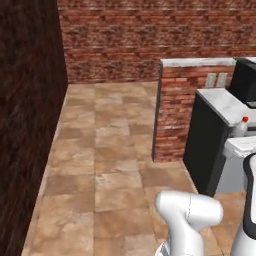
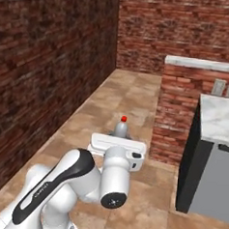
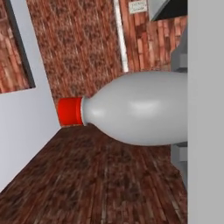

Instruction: Move the drinks to the dining counter.

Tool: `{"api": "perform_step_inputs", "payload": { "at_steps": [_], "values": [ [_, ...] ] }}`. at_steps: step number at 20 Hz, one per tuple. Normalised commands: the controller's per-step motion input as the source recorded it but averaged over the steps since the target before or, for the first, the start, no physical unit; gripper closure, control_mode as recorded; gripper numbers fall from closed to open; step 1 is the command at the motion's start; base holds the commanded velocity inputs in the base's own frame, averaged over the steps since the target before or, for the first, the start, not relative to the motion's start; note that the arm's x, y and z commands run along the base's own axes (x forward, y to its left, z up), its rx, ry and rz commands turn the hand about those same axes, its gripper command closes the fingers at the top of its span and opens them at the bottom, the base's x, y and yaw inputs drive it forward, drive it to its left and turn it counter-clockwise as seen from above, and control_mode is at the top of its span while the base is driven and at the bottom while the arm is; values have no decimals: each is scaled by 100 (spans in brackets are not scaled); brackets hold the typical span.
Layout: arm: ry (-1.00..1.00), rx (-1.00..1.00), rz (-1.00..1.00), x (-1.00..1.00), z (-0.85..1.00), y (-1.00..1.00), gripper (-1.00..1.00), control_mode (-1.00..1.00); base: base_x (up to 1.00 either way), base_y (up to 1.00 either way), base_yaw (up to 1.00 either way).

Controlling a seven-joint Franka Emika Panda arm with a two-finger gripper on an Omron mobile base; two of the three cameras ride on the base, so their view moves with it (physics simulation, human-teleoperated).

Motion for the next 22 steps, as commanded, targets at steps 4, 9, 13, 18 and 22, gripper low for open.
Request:
{"api": "perform_step_inputs", "payload": {
  "at_steps": [4,9,13,18,22],
  "values": [
    [0,0,0,0,0,0,100,100,100,100,-26],
    [0,0,0,0,0,0,100,100,100,100,-25],
    [0,0,0,0,0,0,100,100,100,100,-30],
    [0,0,0,0,0,0,100,100,100,84,-33],
    [0,0,0,0,0,0,100,100,100,68,-39]
  ]
}}
